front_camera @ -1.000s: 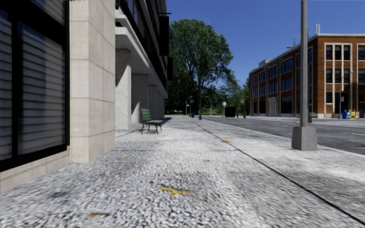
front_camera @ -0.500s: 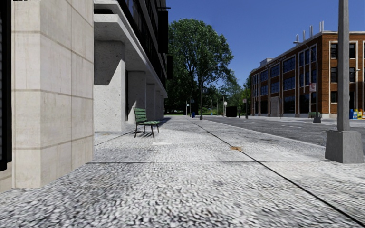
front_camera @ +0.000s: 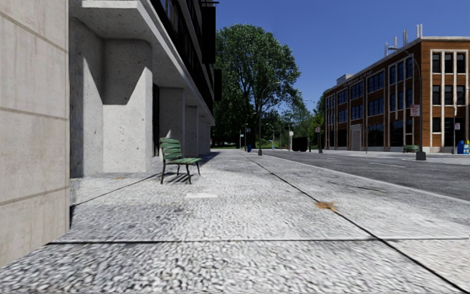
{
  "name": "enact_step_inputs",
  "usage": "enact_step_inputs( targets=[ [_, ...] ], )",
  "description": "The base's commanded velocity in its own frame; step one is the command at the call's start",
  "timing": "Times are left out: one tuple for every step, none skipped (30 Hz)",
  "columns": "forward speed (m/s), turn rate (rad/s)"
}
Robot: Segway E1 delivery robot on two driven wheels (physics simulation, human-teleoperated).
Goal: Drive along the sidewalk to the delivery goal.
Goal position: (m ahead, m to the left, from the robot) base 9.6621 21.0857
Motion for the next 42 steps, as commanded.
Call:
enact_step_inputs(
  targets=[
    [2.00, 0.13],
    [2.00, 0.18],
    [2.00, 0.20],
    [2.00, 0.26],
    [2.00, 0.29],
    [2.00, 0.29],
    [2.00, 0.30],
    [2.00, 0.30],
    [2.00, 0.30],
    [2.00, 0.30],
    [2.00, 0.30],
    [2.00, 0.30],
    [2.00, 0.30],
    [2.00, 0.30],
    [2.00, 0.30],
    [2.00, 0.36],
    [2.00, 0.43],
    [2.00, 0.46],
    [1.87, 0.48],
    [1.87, 0.48],
    [1.70, 0.50],
    [1.67, 0.52],
    [1.66, 0.55],
    [1.66, 0.55],
    [1.65, 0.56],
    [1.65, 0.57],
    [1.65, 0.57],
    [1.65, 0.57],
    [1.65, 0.58],
    [1.65, 0.58],
    [1.65, 0.58],
    [1.65, 0.58],
    [1.65, 0.58],
    [1.65, 0.58],
    [1.65, 0.58],
    [1.66, 0.58],
    [1.66, 0.58],
    [1.66, 0.58],
    [1.66, 0.58],
    [1.66, 0.58],
    [1.67, 0.58],
    [1.67, 0.58]
  ],
)
